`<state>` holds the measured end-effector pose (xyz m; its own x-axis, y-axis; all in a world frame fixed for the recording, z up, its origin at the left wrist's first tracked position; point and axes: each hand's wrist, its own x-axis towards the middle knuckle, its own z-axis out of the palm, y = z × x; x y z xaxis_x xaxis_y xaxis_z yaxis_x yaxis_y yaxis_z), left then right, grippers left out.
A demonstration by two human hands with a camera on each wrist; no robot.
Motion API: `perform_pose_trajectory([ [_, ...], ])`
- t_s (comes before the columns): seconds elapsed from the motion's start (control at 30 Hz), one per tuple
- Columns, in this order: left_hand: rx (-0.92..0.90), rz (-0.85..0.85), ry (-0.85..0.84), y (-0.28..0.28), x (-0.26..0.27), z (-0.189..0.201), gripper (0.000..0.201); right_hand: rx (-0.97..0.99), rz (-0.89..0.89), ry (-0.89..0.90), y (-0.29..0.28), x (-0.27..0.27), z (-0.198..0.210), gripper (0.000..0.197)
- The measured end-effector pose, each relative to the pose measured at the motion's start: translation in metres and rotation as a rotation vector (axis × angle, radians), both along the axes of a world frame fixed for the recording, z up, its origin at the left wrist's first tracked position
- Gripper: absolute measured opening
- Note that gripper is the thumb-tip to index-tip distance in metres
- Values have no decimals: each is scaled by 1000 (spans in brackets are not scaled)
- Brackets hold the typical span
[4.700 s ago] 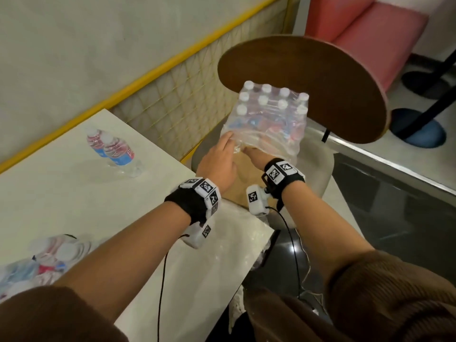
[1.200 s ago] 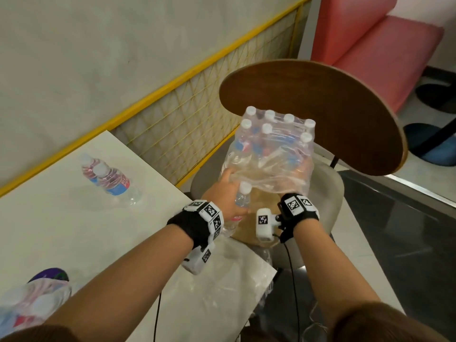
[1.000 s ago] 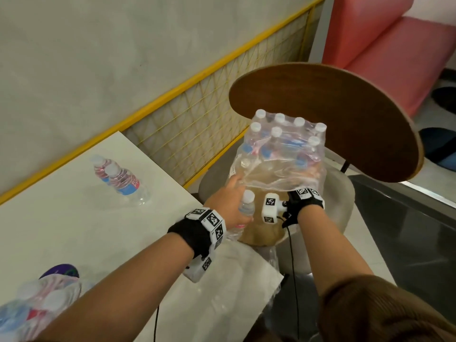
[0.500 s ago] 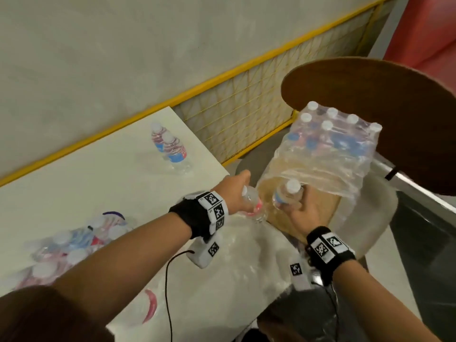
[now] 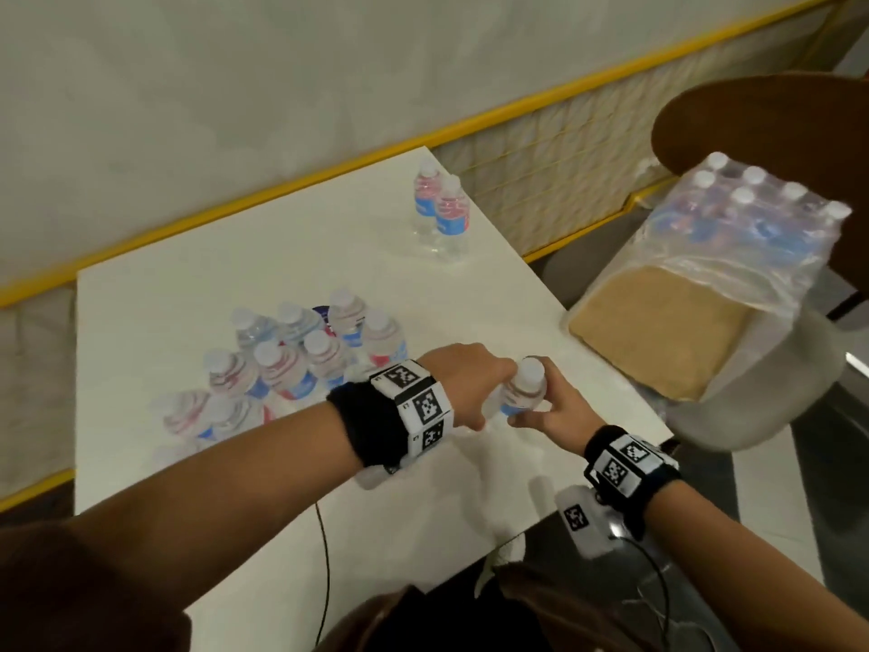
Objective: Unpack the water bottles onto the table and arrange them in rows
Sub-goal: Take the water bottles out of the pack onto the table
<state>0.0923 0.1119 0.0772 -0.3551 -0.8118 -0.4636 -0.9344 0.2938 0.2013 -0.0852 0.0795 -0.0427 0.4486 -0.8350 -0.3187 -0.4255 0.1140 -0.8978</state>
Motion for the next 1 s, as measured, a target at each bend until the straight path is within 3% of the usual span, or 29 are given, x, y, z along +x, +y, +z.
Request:
perform_pose_trajectory([
  [0.23, -63, -153, -15, 46, 13, -9, 53, 9, 93, 59, 24, 22, 2, 66],
  [0.4, -45, -281, -122, 76, 24, -20, 56, 34, 93, 76, 38, 36, -2, 83],
  [0.5, -59, -275, -169, 90, 34, -29, 50, 134, -13, 374, 46, 45, -11, 84],
  [0.57, -123, -268, -165, 97, 44, -29, 54, 338, -18, 517, 57, 53, -6, 63],
  [0.67, -252, -246, -114, 107, 66, -25, 71, 604, 62, 377, 76, 68, -2, 30],
  [0.8, -372, -71, 3, 123, 99, -21, 72, 689, -10, 127, 90, 84, -6, 34],
  [0.9, -289, 74, 28, 134, 123, -29, 63, 721, 9, 107, 95, 92, -8, 37],
  [1.0, -348, 55, 47, 139, 126, -36, 63, 736, 37, 91, 102, 101, -2, 29],
])
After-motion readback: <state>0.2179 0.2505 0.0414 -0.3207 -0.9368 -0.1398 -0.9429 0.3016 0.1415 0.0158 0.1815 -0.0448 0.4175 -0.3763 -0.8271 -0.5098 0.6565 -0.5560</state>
